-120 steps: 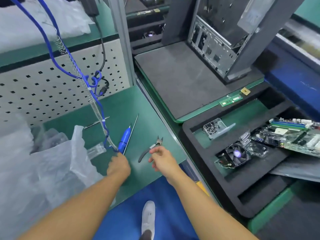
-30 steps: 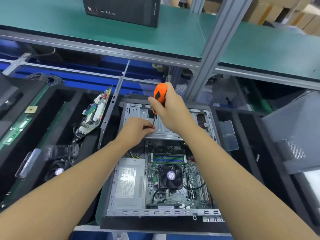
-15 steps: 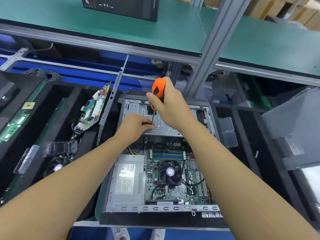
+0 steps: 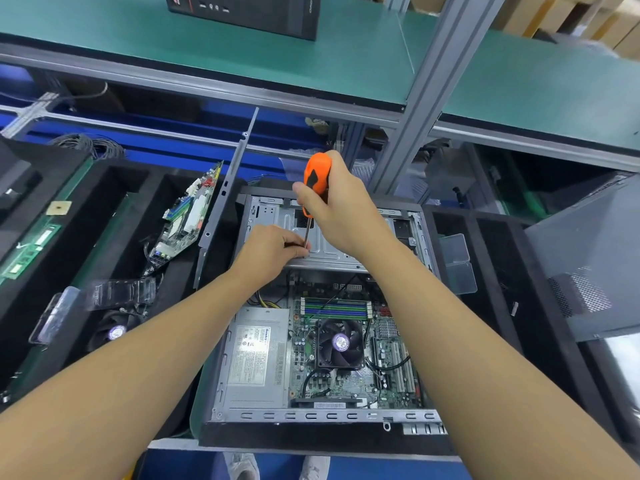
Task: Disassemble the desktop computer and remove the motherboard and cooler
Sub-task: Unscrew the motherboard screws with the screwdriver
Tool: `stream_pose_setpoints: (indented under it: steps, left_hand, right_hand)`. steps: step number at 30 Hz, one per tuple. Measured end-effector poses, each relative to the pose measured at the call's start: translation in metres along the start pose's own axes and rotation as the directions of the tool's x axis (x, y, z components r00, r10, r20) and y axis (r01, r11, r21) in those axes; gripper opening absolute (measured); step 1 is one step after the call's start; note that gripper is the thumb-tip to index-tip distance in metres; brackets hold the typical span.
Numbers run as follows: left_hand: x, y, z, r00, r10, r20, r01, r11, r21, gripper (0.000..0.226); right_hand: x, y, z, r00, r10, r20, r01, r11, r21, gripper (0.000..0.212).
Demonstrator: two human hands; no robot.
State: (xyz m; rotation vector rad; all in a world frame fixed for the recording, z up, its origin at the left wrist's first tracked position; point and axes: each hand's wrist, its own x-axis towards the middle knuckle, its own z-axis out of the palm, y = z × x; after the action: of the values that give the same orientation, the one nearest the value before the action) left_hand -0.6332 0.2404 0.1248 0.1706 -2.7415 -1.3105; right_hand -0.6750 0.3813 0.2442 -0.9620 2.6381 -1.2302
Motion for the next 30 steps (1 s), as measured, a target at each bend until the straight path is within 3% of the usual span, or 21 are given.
stream_pose_setpoints:
  steps: [23, 28, 30]
  left_hand:
    - [-0.001, 0.002, 0.0, 1.0, 0.009, -0.006, -0.009, 1.0, 0.007, 0.011]
    - [-0.005, 0.005, -0.003, 0.999, 0.031, 0.017, -0.033, 0.995, 0.093, 0.014]
    - [-0.008, 0.007, -0.005, 0.999, 0.049, 0.016, -0.049, 0.998, 0.036, 0.019]
  right_hand:
    - [0.001, -0.001, -0.003, 1.0, 0.014, 0.01, -0.014, 1.0, 0.014, 0.023]
    - [-0.004, -0.005, -0.007, 0.998, 0.012, 0.055, -0.011, 1.0, -0.01, 0.025]
    - [-0.003, -0.009, -0.012, 0.995, 0.027, 0.096, -0.027, 1.0, -0.001, 0.025]
